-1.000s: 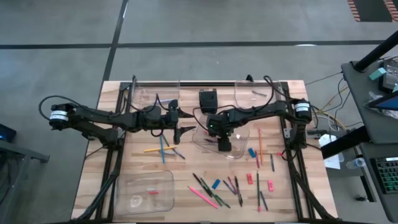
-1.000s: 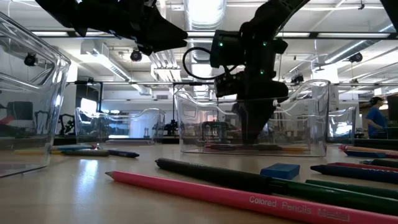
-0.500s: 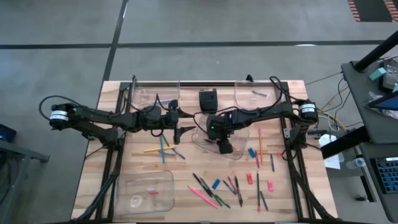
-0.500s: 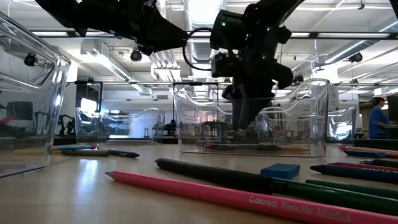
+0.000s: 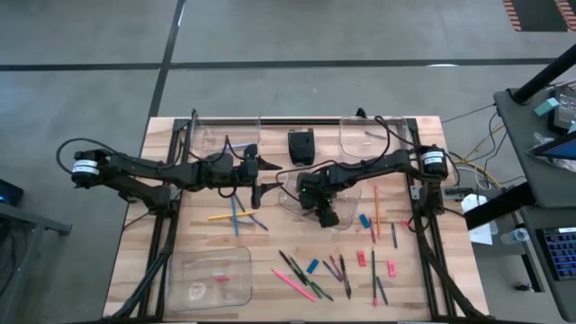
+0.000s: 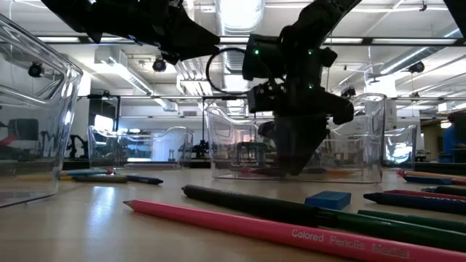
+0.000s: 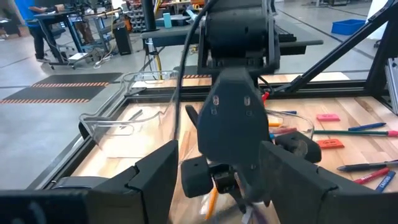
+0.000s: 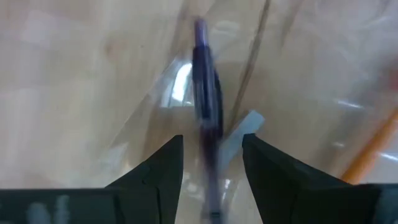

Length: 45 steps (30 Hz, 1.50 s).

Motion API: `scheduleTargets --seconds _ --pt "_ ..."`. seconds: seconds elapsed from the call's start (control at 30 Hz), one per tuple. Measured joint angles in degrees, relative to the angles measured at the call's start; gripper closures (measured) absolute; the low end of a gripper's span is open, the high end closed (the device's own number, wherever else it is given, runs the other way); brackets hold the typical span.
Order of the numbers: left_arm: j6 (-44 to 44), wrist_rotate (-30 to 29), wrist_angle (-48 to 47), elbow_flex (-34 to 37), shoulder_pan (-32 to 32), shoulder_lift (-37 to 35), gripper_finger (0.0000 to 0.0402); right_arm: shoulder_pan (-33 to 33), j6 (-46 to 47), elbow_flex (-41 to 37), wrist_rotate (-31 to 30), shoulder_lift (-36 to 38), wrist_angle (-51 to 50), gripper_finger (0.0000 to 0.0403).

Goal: Sort crayons/erasers/pens/pencils in bins
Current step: Put the violet pen into the top left transparent bin

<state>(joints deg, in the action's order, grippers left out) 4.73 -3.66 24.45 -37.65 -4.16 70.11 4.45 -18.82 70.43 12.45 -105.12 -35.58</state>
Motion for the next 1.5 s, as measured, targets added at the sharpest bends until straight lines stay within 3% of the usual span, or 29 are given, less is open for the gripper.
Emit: scheduleTargets --seconds 0.47,0.93,1.5 --pt "-0.05 0.00 0.02 0.02 0.01 0.00 0.0193 0.15 0.44 0.07 -2.96 -1.60 -0.94 0.0258" --pt "-0.02 0.00 0.09 0.02 0.00 0.00 0.0193 0.20 -0.14 -0.50 -6.22 -1.88 -1.74 0.0383" --pt "0.02 0.00 0.13 0.02 0.00 -0.43 0.0193 0.29 4.13 -0.92 -9.15 5.88 -2.11 0.0388"
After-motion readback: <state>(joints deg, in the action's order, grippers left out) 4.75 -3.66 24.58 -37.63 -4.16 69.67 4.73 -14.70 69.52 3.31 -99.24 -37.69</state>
